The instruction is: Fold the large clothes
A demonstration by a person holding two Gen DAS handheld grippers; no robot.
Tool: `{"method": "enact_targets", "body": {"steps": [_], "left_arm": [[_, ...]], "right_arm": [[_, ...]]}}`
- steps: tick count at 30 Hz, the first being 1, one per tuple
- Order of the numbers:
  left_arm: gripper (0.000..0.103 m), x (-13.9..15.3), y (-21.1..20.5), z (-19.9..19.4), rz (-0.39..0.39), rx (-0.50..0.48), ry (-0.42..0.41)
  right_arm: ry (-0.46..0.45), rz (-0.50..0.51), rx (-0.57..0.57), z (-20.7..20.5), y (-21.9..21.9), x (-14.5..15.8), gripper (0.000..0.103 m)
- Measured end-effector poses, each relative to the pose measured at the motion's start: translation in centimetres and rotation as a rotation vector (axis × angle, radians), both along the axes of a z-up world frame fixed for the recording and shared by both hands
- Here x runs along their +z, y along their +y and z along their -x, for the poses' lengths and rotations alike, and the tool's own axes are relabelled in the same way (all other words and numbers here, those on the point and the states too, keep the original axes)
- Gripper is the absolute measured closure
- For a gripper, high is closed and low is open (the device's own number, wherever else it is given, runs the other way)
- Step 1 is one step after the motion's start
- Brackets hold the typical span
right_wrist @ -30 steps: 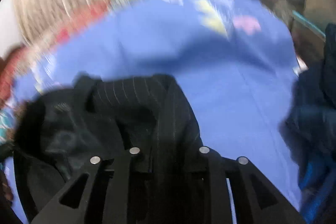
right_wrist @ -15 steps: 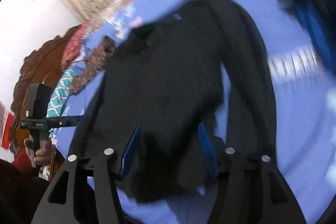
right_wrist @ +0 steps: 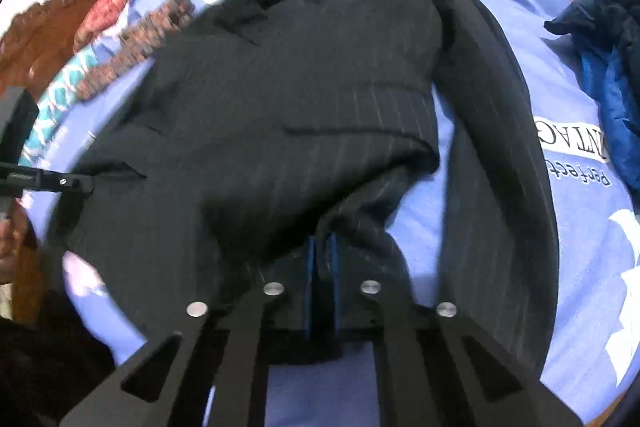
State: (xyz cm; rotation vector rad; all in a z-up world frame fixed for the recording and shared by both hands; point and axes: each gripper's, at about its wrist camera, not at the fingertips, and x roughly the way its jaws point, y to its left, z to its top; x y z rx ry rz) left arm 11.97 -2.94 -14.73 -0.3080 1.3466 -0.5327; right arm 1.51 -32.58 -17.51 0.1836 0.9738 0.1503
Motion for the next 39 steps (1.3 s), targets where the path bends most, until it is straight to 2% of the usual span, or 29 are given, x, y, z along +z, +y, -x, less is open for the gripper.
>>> {"method": "enact_targets", "body": {"steps": [3,4,6,8,11,12,13,14,16,17,18,19,20,21,24,27,29,33,36,38,39], "left_arm": [[0.1,2.8,4.3,1.3,0.009,0.054,-0.053],[0.1,3.6,5.6,2.2,0.027,0.056,-0.059],[0.1,4.3,6.1,3.8,0.056,0.044,-0.049],[0.1,4.0,6.0,6.3,0.023,-0.002,-0.057],[0.1,1.9,5.5,8.2,0.0,-0.086,-0.013],[0.1,1.4,5.4,8.6,-0.011,-0.097,-0.009],[0.1,1.1,6.3,8.4,-0.031,-0.085,-0.017],[0.1,1.2,6.7,8.3,-0.047,-0.06,-0.033],[0.099,1.8,9.2,8.1,-0.079,0.029,-0.114],[0.094,2.1,9.9,8.1,-0.095,0.068,-0.164],[0.071,2.4,11.5,8.3,-0.11,0.103,-0.215],[0.058,2.9,12.6,8.3,-0.157,0.152,-0.278],[0.027,3.3,13.5,8.4,-0.203,0.188,-0.335],[0.005,3.8,14.3,8.6,-0.228,0.193,-0.396],[0.006,4.8,16.3,9.3,-0.225,0.168,-0.48],[0.006,4.6,16.4,9.3,-0.145,0.193,-0.446],[0.006,4.0,16.5,9.2,-0.114,0.229,-0.412],[0.006,3.0,17.9,9.5,-0.091,0.286,-0.375],[0.006,2.7,20.2,10.0,-0.078,0.332,-0.382],[0.006,2.5,22.0,10.2,-0.04,0.361,-0.382],[0.006,2.5,22.5,10.1,-0.043,0.371,-0.385]], "right_arm": [[-0.074,-0.082,0.046,3.0,1.8,4.8,0.079],[-0.096,-0.065,0.056,4.9,2.6,6.7,0.079],[-0.091,0.034,0.045,7.4,3.4,8.1,0.079],[-0.024,0.15,-0.005,9.7,2.2,7.3,0.079],[0.202,0.341,-0.202,10.9,-2.1,1.6,0.079],[0.266,0.365,-0.269,11.1,-3.4,0.1,0.079],[0.285,0.303,-0.308,11.6,-4.5,-0.5,0.079],[0.221,0.145,-0.346,12.2,-5.5,0.1,0.078],[0.1,-0.038,-0.396,12.4,-6.0,1.8,0.063],[0.049,-0.099,-0.379,11.6,-5.3,2.8,0.057],[0.017,-0.121,-0.35,10.4,-4.2,3.6,0.044],[-0.015,-0.129,-0.304,9.1,-2.6,4.4,0.031],[-0.036,-0.141,-0.263,8.0,-1.2,5.0,0.027],[-0.059,-0.179,-0.188,6.2,1.2,5.7,0.023],[-0.054,-0.291,-0.017,2.3,7.1,6.1,0.021],[0.006,-0.37,0.13,-2.3,13.7,5.2,0.021],[0.042,-0.379,0.201,-4.4,17.5,4.4,0.021],[0.112,-0.255,0.281,-9.5,23.9,1.3,0.021],[0.204,-0.13,0.227,-12.5,25.3,-2.5,0.021],[0.265,-0.116,0.193,-13.9,26.9,-4.6,0.021],[0.271,-0.119,0.192,-14.6,27.7,-4.9,0.031]]}}
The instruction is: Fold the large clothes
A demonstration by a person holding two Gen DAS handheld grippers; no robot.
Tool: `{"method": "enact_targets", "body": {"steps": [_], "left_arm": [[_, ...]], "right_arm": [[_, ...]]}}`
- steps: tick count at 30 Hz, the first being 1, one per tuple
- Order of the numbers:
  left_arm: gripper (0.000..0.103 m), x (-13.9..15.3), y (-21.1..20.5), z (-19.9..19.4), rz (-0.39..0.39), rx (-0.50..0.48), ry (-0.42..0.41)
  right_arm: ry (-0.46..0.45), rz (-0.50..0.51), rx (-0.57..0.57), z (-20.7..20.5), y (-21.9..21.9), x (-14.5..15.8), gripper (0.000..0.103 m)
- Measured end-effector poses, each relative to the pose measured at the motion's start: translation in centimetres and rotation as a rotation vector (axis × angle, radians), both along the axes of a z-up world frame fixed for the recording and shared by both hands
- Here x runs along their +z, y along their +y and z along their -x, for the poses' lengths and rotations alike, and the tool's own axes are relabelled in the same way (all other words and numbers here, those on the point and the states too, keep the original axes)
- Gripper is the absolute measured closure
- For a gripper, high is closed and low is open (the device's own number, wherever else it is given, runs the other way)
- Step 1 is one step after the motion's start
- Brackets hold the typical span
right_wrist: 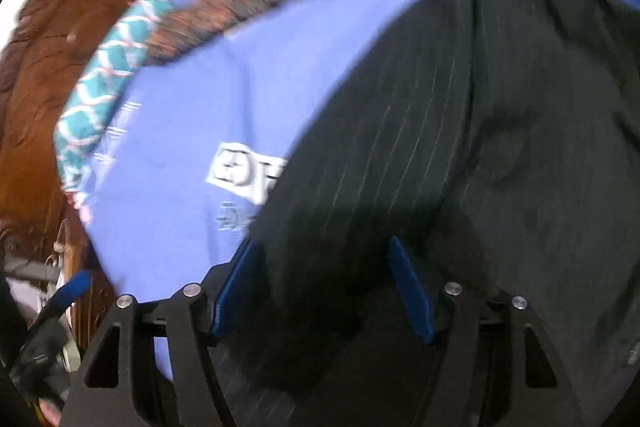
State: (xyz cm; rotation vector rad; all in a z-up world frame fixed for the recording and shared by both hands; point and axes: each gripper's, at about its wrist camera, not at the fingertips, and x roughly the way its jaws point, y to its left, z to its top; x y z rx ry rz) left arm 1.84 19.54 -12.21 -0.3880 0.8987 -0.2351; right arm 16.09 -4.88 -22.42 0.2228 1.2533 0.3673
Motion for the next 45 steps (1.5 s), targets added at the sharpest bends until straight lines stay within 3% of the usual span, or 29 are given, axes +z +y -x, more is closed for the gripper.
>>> {"method": "enact_targets", "body": {"steps": [1,2,4,6,9,12,14,17,20,23,25,27,31,33,35,36,37,39,41,42,45], "left_arm": [[0.006,0.0,0.7,0.0,-0.023,0.015,-0.01],[0.006,0.0,1.0,-0.1,-0.045,0.022,-0.018],[0.005,-0.1,2.1,-0.4,-0.072,0.042,-0.021],[0.006,-0.3,3.2,-0.9,-0.051,0.054,-0.006],[0.006,-0.2,4.6,-2.2,-0.089,0.077,0.0],[0.005,0.4,5.8,-3.8,-0.142,0.087,-0.017],[0.005,0.8,7.5,-5.2,-0.146,0.102,-0.018],[0.005,1.5,12.0,-9.2,-0.092,0.155,-0.031],[0.006,1.9,17.4,-15.7,0.012,0.219,-0.024],[0.006,1.6,20.6,-23.1,0.018,0.272,-0.02],[0.006,0.4,21.8,-27.7,0.049,0.276,0.007],[0.006,-2.1,23.2,-32.2,0.147,0.301,0.072],[0.006,-7.3,24.4,-37.2,0.362,0.344,0.215],[0.019,-8.4,24.5,-38.1,0.369,0.39,0.222],[0.054,-7.3,24.4,-39.2,0.264,0.412,0.187],[0.066,-6.9,24.6,-39.9,0.244,0.398,0.191],[0.071,-6.0,24.9,-40.7,0.246,0.375,0.172],[0.076,-2.7,24.9,-41.9,0.194,0.325,0.1],[0.077,1.1,24.6,-42.0,0.145,0.303,0.01],[0.078,4.0,24.7,-41.6,0.11,0.314,-0.065],[0.077,8.8,26.7,-39.5,0.012,0.433,-0.172]], "right_arm": [[-0.019,0.003,0.005,-0.3,0.4,0.2,0.049],[-0.042,-0.004,0.015,-0.8,1.0,0.8,0.082],[-0.097,-0.046,0.06,-1.7,2.6,2.8,0.082],[-0.216,-0.029,0.167,-2.7,6.0,5.7,0.082],[-0.245,-0.052,0.21,-6.2,8.8,6.4,0.072],[-0.087,-0.017,0.244,-8.8,9.8,3.6,0.043],[-0.074,-0.07,0.224,-8.5,9.1,3.9,0.039],[-0.027,-0.182,0.2,-7.3,6.9,5.4,0.032],[-0.114,-0.239,0.214,-7.7,5.9,8.8,0.032],[-0.269,-0.173,0.122,-12.1,4.2,11.9,0.02],[-0.311,-0.123,0.054,-15.7,3.3,12.2,0.009],[-0.295,-0.073,-0.018,-21.3,3.0,10.6,0.008],[-0.19,-0.035,-0.123,-29.4,3.4,5.0,0.008],[-0.166,-0.029,-0.147,-31.4,4.1,2.9,0.008],[-0.153,-0.003,-0.124,-32.1,5.4,1.6,0.017],[-0.164,0.022,-0.115,-32.0,6.0,1.6,0.041],[-0.166,-0.031,-0.103,-31.9,6.4,1.9,0.068],[-0.161,-0.203,-0.1,-30.8,7.0,3.3,0.071],[-0.213,-0.292,-0.034,-29.3,9.1,5.2,0.071],[-0.236,-0.359,0.008,-28.5,10.3,6.2,0.071],[-0.29,-0.487,0.071,-26.7,14.0,7.5,0.071]]}}
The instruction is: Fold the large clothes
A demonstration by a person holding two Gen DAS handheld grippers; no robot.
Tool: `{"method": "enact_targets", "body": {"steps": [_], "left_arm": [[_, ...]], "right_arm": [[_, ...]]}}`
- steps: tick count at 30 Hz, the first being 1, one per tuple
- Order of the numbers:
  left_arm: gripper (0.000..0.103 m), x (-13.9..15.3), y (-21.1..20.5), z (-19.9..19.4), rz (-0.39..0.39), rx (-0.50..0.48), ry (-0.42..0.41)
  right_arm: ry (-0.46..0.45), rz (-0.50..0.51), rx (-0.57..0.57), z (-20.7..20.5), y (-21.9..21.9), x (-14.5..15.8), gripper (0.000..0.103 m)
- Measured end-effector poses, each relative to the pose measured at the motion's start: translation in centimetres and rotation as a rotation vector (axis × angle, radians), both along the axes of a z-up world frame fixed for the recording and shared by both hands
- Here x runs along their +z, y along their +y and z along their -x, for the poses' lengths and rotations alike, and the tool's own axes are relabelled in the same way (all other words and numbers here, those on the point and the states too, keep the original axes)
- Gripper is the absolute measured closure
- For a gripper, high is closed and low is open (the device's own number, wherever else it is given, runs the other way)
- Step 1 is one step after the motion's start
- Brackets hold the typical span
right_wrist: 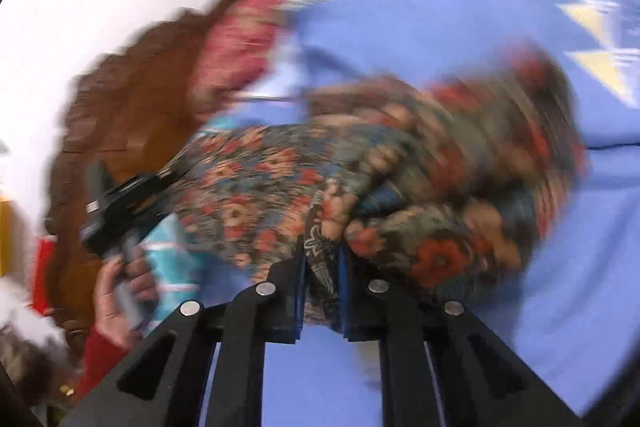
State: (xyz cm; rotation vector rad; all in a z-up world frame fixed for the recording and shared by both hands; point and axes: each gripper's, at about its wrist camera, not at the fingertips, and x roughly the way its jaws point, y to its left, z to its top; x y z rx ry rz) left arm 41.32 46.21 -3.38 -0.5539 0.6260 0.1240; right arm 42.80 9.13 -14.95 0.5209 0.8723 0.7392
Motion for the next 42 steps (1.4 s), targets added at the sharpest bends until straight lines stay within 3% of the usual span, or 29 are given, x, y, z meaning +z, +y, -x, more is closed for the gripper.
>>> {"method": "enact_targets", "body": {"steps": [2,3,4,5,8,10,11,12,15,18,20,23,24,26,30,31,32,33,34,35,36,38,42], "left_arm": [[0.07,0.3,1.3,1.0,-0.081,0.102,0.039],[0.064,-0.4,1.9,1.4,-0.106,0.149,0.095],[0.063,-1.8,2.3,2.0,-0.096,0.163,0.168],[0.062,-3.4,2.5,3.2,-0.071,0.169,0.236],[0.062,-6.0,1.0,9.1,-0.091,0.155,0.252],[0.048,-6.5,-1.5,13.6,-0.171,0.127,0.215],[0.032,-6.6,-3.3,16.1,-0.21,0.104,0.18],[0.023,-6.8,-5.1,18.3,-0.222,0.063,0.143],[0.022,-7.3,-9.9,21.5,-0.217,-0.069,0.136],[0.021,-6.9,-17.9,22.6,-0.107,-0.315,0.13],[0.021,-6.4,-23.3,22.6,-0.122,-0.463,0.117],[0.008,-4.9,-31.7,22.4,-0.253,-0.643,0.064],[0.008,-5.0,-34.9,22.0,-0.309,-0.727,0.065],[0.008,-5.7,-39.1,21.5,-0.397,-0.816,0.073],[0.008,-9.0,-46.9,20.3,-0.689,-0.958,0.122],[0.01,-9.7,-47.6,20.6,-0.723,-0.975,0.135],[0.022,-10.5,-48.2,19.8,-0.742,-0.993,0.162],[0.042,-11.1,-47.9,19.0,-0.75,-0.999,0.188],[0.055,-11.6,-47.4,17.5,-0.762,-0.981,0.232],[0.082,-11.8,-46.6,16.3,-0.74,-0.957,0.262],[0.096,-11.6,-44.8,14.4,-0.642,-0.925,0.303],[0.097,-10.8,-41.8,12.2,-0.497,-0.854,0.329],[0.097,-10.8,-37.7,8.1,-0.458,-0.655,0.382]], "right_arm": [[-0.022,0.078,0.02,0.8,2.6,-1.2,0.069],[-0.019,0.161,0.036,1.2,4.0,-2.6,0.06],[0.012,0.218,0.048,1.4,4.7,-3.6,0.056],[0.107,0.252,0.06,2.1,4.7,-5.5,0.05],[0.151,0.123,0.015,5.4,1.1,-4.9,0.043],[0.11,-0.007,0.02,9.6,-2.8,-2.4,0.03],[0.074,-0.026,0.026,11.7,-4.5,-1.4,0.028],[0.029,-0.007,0.017,14.0,-6.5,-0.3,0.025],[-0.053,0.152,-0.03,20.1,-12.1,0.9,0.023],[-0.008,0.277,-0.116,24.3,-16.0,-0.2,0.023],[0.035,0.285,-0.175,27.4,-19.9,-1.6,0.023],[0.13,0.233,-0.255,29.8,-23.3,-3.1,0.023],[0.14,0.21,-0.266,30.4,-24.0,-3.1,0.023],[0.133,0.185,-0.286,31.2,-25.0,-2.7,0.023],[0.095,0.142,-0.305,32.3,-26.6,-1.7,0.023],[0.09,0.134,-0.312,32.4,-27.0,-1.7,0.023],[0.085,0.126,-0.321,33.0,-27.5,-1.5,0.023],[0.083,0.118,-0.33,33.0,-27.8,-1.4,0.023],[0.082,0.104,-0.339,33.2,-28.4,-1.4,0.023],[0.079,0.091,-0.346,33.3,-28.7,-1.5,0.023],[0.077,0.082,-0.351,33.3,-28.8,-1.6,0.023],[0.073,0.073,-0.354,33.3,-29.2,-1.8,0.023],[0.092,0.051,-0.357,33.1,-29.6,-2.7,0.023]]}}
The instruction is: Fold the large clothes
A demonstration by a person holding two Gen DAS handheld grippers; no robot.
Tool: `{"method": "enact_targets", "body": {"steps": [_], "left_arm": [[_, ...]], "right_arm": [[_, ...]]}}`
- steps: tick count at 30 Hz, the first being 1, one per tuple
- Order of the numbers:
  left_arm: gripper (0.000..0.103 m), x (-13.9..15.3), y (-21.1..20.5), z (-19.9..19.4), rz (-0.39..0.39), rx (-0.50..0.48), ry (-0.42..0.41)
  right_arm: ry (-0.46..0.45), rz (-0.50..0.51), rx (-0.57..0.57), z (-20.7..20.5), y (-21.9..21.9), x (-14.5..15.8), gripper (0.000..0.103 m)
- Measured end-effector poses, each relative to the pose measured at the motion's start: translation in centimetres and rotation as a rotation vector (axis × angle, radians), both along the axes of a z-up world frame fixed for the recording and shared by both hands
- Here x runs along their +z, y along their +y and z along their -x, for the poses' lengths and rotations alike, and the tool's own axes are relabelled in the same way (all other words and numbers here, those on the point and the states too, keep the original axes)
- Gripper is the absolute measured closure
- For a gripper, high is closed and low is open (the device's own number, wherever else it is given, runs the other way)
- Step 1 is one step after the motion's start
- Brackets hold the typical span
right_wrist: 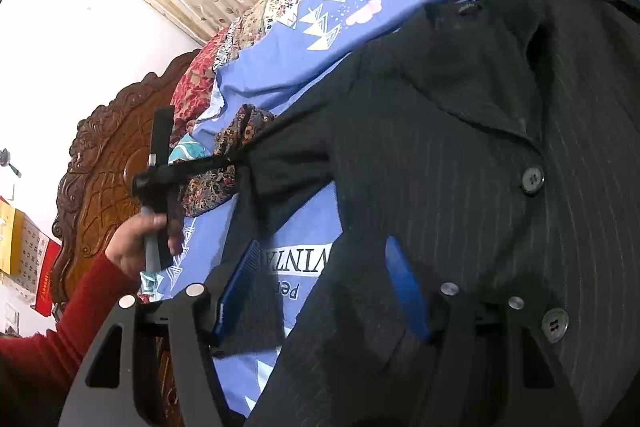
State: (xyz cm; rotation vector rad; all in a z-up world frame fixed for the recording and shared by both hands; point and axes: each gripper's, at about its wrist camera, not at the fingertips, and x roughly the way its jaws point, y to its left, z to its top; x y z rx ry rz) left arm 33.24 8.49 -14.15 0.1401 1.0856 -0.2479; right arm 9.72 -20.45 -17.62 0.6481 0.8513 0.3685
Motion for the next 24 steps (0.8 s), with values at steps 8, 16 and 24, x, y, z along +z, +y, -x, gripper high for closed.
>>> {"method": "enact_targets", "body": {"steps": [8,16,24], "left_arm": [[0.061,1.3,4.4,1.7,0.113,0.18,0.069],[0.026,-1.1,0.3,10.0,0.105,0.001,0.171],[0.031,-0.3,4.8,15.5,0.212,0.148,0.116]], "right_arm": [[-0.013,0.022,0.085,1.0,1.8,0.6,0.022],[0.039,0.113,0.168,3.9,3.2,-0.2,0.022],[0.071,0.285,0.159,11.6,-0.3,0.1,0.022]]}}
